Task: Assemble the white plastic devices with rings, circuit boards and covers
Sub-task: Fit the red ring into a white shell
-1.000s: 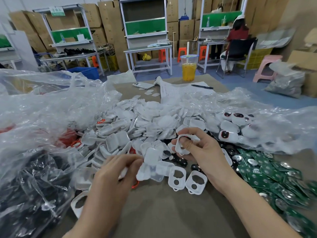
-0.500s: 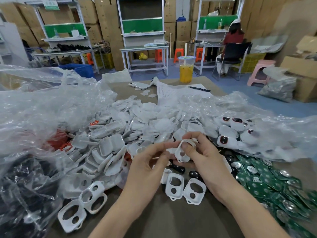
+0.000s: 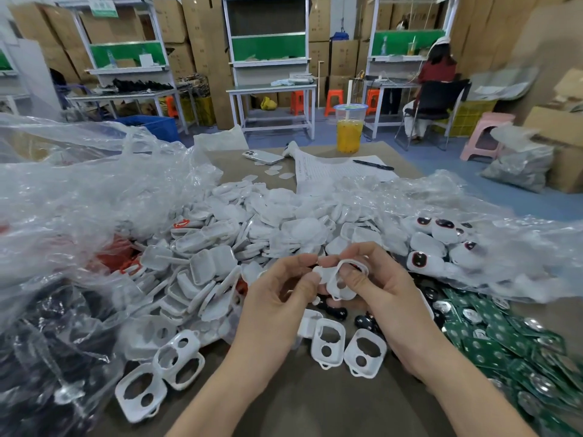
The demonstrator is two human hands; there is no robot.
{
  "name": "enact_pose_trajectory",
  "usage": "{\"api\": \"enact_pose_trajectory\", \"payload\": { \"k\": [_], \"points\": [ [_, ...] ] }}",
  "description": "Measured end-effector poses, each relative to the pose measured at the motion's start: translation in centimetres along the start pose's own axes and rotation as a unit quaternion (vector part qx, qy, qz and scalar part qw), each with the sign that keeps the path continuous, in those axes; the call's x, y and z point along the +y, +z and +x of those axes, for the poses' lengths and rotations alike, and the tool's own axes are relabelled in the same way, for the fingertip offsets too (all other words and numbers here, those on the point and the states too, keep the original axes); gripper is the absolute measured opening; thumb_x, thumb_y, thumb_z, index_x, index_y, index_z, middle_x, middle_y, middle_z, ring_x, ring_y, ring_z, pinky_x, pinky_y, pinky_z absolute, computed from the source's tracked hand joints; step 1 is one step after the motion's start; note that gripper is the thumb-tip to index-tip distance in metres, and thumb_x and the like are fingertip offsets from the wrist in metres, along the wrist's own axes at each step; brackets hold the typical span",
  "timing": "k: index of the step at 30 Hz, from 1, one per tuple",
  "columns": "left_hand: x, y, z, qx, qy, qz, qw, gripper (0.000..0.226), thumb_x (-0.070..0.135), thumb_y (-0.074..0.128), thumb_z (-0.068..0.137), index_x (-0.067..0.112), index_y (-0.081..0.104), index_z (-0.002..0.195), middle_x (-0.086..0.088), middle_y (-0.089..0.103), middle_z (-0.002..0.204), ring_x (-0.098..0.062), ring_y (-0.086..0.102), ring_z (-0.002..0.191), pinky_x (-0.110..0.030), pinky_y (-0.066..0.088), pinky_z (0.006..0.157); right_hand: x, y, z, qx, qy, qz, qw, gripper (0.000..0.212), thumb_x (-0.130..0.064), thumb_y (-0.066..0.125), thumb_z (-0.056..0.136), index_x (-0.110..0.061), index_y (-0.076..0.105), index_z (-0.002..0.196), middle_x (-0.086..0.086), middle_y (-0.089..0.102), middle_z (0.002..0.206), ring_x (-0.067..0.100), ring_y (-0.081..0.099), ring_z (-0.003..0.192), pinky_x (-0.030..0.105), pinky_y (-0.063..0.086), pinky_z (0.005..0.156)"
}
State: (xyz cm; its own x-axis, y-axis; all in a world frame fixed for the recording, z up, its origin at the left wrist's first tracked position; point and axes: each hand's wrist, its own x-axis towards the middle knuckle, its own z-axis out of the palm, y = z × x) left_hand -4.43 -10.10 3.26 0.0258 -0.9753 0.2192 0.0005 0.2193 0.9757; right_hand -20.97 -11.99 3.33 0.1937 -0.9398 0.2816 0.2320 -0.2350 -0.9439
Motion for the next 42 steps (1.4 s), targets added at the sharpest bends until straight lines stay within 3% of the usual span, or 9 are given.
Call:
{"api": "enact_pose_trajectory", "payload": {
  "k": [8, 14, 18, 22, 27, 32, 35, 38, 42],
  "points": [
    [-0.1, -0.1, -0.1, -0.009, -0.027, 0.000, 1.000, 0.017, 0.020, 0.066, 0.099, 0.033, 0.076, 0.102, 0.002, 0.079, 0.099, -0.016, 0.074, 0.093, -0.038, 0.058, 0.088, 0.1, 0.1, -0.1, 0.003, -0.001, -0.021, 1.000, 0.009, -0.021, 0.061, 0.092, -0.028, 0.067, 0.095, 0.007, 0.074, 0.110, 0.026, 0.072, 0.095, 0.033, 0.059, 0.073],
    [-0.2, -0.1, 0.0, 0.012, -0.029, 0.005, 0.999, 0.005, 0.023, 0.067, 0.097, 0.022, 0.071, 0.099, 0.000, 0.076, 0.086, -0.014, 0.072, 0.078, -0.034, 0.058, 0.081, 0.6, -0.3, 0.1, 0.059, 0.010, -0.050, 0.997, 0.023, -0.014, 0.058, 0.100, -0.035, 0.065, 0.095, 0.003, 0.076, 0.106, 0.033, 0.071, 0.101, 0.056, 0.053, 0.095],
    [-0.1, -0.1, 0.0, 0.014, -0.035, -0.006, 0.999, 0.004, 0.018, 0.067, 0.096, 0.014, 0.069, 0.098, -0.001, 0.073, 0.077, -0.009, 0.067, 0.067, -0.020, 0.055, 0.069, 0.6, -0.2, 0.4, 0.126, 0.007, -0.016, 0.992, 0.024, -0.013, 0.064, 0.096, -0.036, 0.068, 0.089, 0.013, 0.072, 0.106, 0.037, 0.068, 0.106, 0.051, 0.058, 0.087],
    [0.2, -0.1, -0.2, 0.001, -0.045, -0.015, 0.999, 0.005, 0.018, 0.069, 0.094, 0.015, 0.071, 0.098, 0.000, 0.076, 0.082, -0.009, 0.069, 0.070, -0.017, 0.055, 0.070, 0.4, 0.0, 0.4, 0.153, 0.014, 0.017, 0.988, 0.022, -0.013, 0.066, 0.093, -0.034, 0.070, 0.089, 0.020, 0.067, 0.111, 0.036, 0.069, 0.105, 0.047, 0.061, 0.084],
    [0.5, 0.1, -0.3, -0.009, -0.049, -0.026, 0.998, 0.006, 0.021, 0.071, 0.093, 0.021, 0.075, 0.097, 0.002, 0.077, 0.084, -0.007, 0.071, 0.076, -0.017, 0.054, 0.071, 0.6, 0.1, 0.5, 0.166, 0.039, 0.075, 0.983, 0.009, -0.009, 0.048, 0.104, -0.018, 0.050, 0.106, 0.017, 0.071, 0.101, 0.033, 0.075, 0.091, 0.030, 0.061, 0.073],
    [0.8, 0.2, -0.5, -0.003, -0.042, -0.021, 0.999, 0.018, 0.016, 0.064, 0.096, 0.028, 0.077, 0.093, 0.005, 0.079, 0.089, -0.007, 0.074, 0.084, -0.018, 0.056, 0.077, 0.6, 0.3, 0.4, 0.133, 0.051, 0.086, 0.986, 0.011, -0.011, 0.039, 0.108, -0.020, 0.043, 0.113, 0.007, 0.075, 0.110, 0.031, 0.076, 0.092, 0.029, 0.061, 0.076],
    [1.1, 0.4, -0.5, -0.003, -0.039, -0.034, 0.999, 0.021, 0.019, 0.064, 0.097, 0.036, 0.077, 0.094, 0.004, 0.079, 0.090, -0.008, 0.075, 0.085, -0.015, 0.055, 0.075, 0.6, 0.5, 0.4, 0.118, 0.055, 0.076, 0.989, 0.018, -0.012, 0.043, 0.106, -0.019, 0.054, 0.119, 0.004, 0.075, 0.112, 0.029, 0.075, 0.094, 0.028, 0.061, 0.075],
    [1.0, 0.4, -0.5, 0.005, -0.035, -0.027, 0.999, 0.012, 0.021, 0.069, 0.094, 0.031, 0.077, 0.093, 0.004, 0.078, 0.089, -0.010, 0.074, 0.084, -0.015, 0.054, 0.074, 0.6, 0.7, 0.3, 0.111, 0.059, 0.069, 0.990, 0.020, -0.008, 0.044, 0.105, -0.013, 0.063, 0.106, 0.006, 0.075, 0.113, 0.027, 0.075, 0.096, 0.028, 0.060, 0.076],
    [0.9, 0.5, -0.4, 0.012, -0.021, -0.010, 1.000, 0.011, 0.016, 0.069, 0.094, 0.025, 0.074, 0.098, 0.005, 0.078, 0.091, -0.012, 0.074, 0.085, -0.017, 0.055, 0.076, 0.5, 0.9, 0.0, 0.099, 0.052, 0.046, 0.993, 0.017, -0.007, 0.044, 0.106, -0.011, 0.060, 0.104, 0.001, 0.075, 0.112, 0.022, 0.073, 0.102, 0.027, 0.060, 0.076]
  ]
}}
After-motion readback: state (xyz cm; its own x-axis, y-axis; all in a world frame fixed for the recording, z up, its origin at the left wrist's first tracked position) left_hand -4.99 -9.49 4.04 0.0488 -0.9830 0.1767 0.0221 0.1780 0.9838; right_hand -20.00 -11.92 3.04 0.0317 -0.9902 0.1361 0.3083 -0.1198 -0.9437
